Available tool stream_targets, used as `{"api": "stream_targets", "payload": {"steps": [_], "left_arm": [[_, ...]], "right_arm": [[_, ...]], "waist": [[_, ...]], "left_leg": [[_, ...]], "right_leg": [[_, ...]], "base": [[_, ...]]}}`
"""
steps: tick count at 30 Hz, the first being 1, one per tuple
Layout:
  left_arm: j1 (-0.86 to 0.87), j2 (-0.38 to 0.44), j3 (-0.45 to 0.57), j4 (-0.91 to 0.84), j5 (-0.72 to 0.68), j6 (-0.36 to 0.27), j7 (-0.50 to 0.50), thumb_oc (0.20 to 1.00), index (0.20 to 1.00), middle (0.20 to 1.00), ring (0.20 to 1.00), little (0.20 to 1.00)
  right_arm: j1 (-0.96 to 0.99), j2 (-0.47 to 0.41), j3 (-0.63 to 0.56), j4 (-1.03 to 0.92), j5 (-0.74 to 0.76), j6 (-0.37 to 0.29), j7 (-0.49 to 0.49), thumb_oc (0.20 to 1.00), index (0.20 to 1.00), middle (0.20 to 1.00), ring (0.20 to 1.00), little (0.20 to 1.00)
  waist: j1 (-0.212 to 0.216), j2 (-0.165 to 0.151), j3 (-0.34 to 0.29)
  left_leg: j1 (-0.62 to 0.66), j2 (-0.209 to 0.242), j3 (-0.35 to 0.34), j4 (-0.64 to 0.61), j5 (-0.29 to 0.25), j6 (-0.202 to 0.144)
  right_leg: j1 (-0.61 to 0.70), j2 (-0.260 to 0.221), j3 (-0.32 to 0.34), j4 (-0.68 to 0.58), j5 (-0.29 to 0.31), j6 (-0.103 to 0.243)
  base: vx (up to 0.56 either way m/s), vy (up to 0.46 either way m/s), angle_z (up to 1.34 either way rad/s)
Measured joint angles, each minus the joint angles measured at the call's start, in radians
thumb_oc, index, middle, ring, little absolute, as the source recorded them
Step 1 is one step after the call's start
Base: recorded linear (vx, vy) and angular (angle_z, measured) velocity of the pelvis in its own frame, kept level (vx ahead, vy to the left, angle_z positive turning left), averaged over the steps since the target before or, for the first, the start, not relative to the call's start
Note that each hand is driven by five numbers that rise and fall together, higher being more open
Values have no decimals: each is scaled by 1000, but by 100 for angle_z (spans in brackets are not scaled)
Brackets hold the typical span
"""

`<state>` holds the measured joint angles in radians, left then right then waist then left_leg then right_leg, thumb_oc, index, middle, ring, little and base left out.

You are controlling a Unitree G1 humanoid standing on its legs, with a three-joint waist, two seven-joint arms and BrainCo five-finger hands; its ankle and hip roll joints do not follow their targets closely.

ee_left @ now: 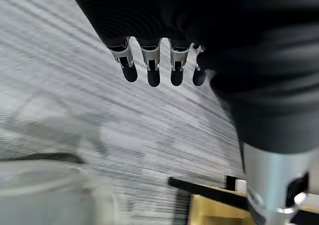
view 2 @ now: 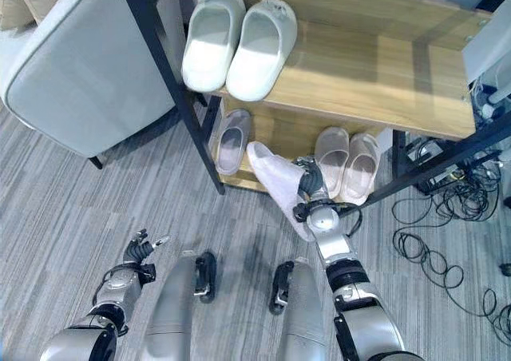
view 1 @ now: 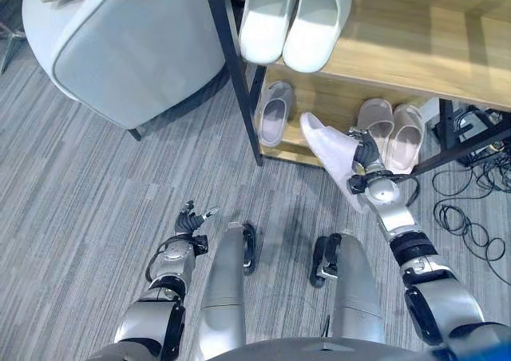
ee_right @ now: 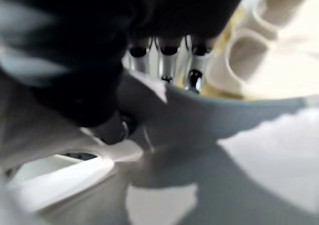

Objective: Arrange the slippers neatly on the shoe rack.

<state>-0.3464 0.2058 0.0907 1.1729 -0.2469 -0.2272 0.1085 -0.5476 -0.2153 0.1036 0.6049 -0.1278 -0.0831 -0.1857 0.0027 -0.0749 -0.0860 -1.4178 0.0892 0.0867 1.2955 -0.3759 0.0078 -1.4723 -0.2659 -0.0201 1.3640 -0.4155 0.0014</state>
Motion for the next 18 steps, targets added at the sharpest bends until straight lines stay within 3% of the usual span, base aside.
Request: {"api": "stream_targets", "payload": {"steps": [2, 6, 8, 12, 14, 16, 18], "left_arm": [[9, -55, 5, -44, -26, 0, -2, 1000, 1000, 1000, 1000, 1000], [-20, -67, -7, -103, -40, -6, 1, 1000, 1000, 1000, 1000, 1000], [-1, -68, 0, -156, -41, -26, -2, 1000, 1000, 1000, 1000, 1000], [18, -82, 9, -176, -83, -53, -19, 1000, 1000, 1000, 1000, 1000], [18, -89, 10, -187, -92, -72, -21, 1000, 1000, 1000, 1000, 1000], [7, -105, 46, -221, -106, -97, -23, 1000, 1000, 1000, 1000, 1000], [-4, -114, 84, -248, -136, -109, -22, 1000, 1000, 1000, 1000, 1000]], "right_arm": [[-21, 2, -29, -3, 19, 25, -4, 200, 200, 200, 200, 200], [-45, -1, -57, 4, 27, 69, -9, 200, 200, 200, 200, 200], [-65, -7, -94, 2, 28, 79, -21, 200, 200, 200, 200, 200], [-99, 13, -175, 30, 82, 89, -67, 200, 200, 200, 200, 200], [-157, 7, -186, 79, 109, 89, -96, 200, 200, 200, 200, 200], [-249, 5, -197, 130, 136, 93, -115, 200, 200, 200, 200, 200], [-317, 7, -196, 157, 148, 93, -131, 200, 200, 200, 200, 200]], "waist": [[5, 17, -24], [12, 22, -27], [16, 43, -42], [32, 63, -29], [43, 74, 0], [43, 97, 71], [44, 99, 131]], "left_leg": [[-90, 2, -6, 126, -58, 7], [-185, 13, -18, 255, -93, 5], [-260, 16, -43, 421, -170, 14], [-276, 18, -65, 634, -284, 9], [-276, 21, -82, 715, -325, 2], [-268, 22, -95, 810, -360, 8], [-254, 25, -97, 865, -384, 5]], "right_leg": [[-93, -12, 24, 129, -52, -1], [-191, -15, 40, 258, -91, -13], [-252, -27, 55, 414, -170, -11], [-263, -37, 95, 617, -273, -1], [-258, -35, 104, 689, -306, 6], [-245, -30, 123, 774, -334, 13], [-237, -18, 146, 827, -353, 28]], "base": [[42, -40, 7], [99, -65, 4], [111, -35, 7], [162, -45, 2], [154, -27, -6], [111, -19, -4], [91, -13, -5]]}}
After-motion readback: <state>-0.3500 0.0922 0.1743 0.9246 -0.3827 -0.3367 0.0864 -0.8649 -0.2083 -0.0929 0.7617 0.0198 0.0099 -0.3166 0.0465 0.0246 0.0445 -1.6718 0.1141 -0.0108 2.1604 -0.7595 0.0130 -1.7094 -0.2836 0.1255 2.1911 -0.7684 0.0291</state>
